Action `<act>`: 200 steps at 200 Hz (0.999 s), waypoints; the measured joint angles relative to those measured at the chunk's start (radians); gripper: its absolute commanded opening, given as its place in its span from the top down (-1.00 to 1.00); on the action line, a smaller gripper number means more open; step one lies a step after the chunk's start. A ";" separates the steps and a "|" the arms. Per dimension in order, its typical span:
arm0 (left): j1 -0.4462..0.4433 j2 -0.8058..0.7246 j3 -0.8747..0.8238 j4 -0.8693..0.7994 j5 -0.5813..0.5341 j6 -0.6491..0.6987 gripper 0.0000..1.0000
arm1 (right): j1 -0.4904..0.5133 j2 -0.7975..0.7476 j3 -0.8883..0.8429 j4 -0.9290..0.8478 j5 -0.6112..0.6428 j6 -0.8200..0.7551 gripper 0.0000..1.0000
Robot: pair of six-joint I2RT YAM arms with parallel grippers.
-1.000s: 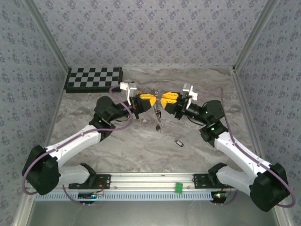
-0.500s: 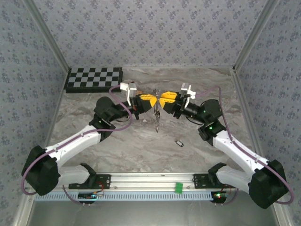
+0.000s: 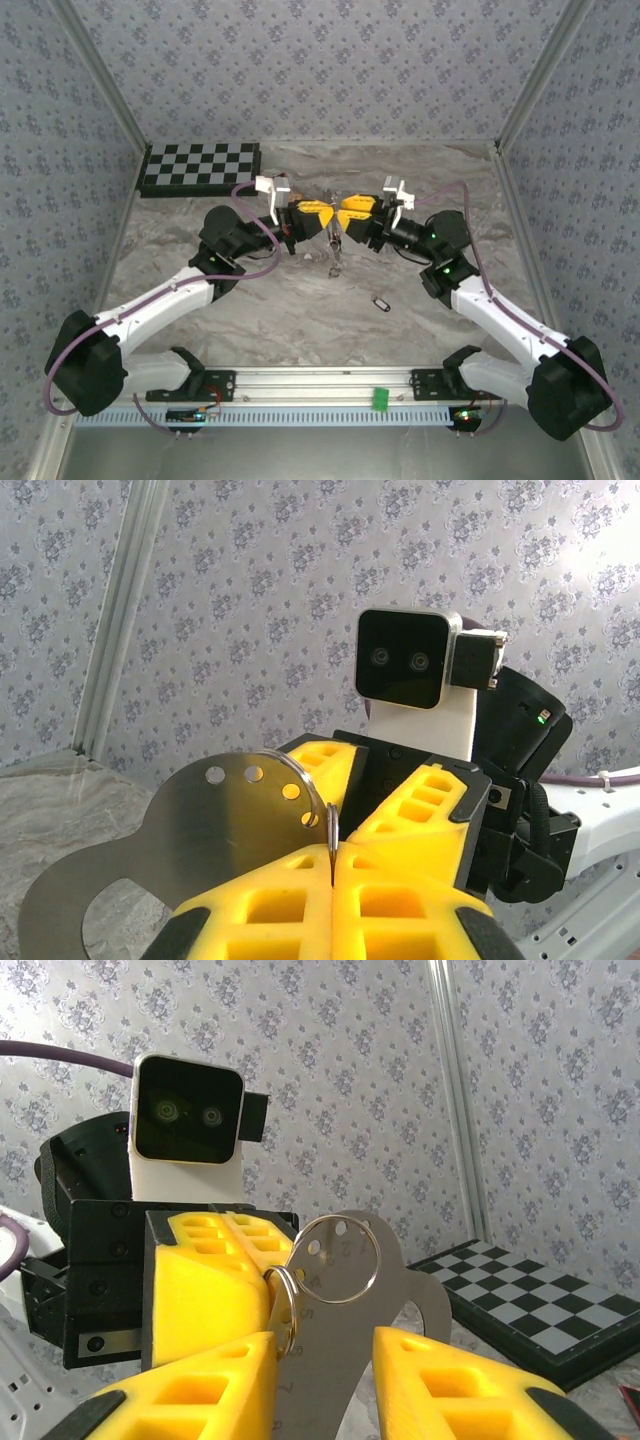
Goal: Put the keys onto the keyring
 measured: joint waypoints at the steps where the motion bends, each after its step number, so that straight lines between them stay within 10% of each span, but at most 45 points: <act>1: 0.000 0.000 0.000 0.000 0.000 0.000 1.00 | 0.000 0.000 0.000 0.000 0.000 0.000 0.39; 176: -0.005 0.019 0.006 0.008 0.018 0.005 1.00 | -0.001 0.001 0.030 -0.026 -0.075 -0.006 1.00; 200: -0.002 0.017 0.015 -0.034 0.018 0.034 0.60 | -0.007 -0.003 0.059 -0.116 -0.086 -0.037 1.00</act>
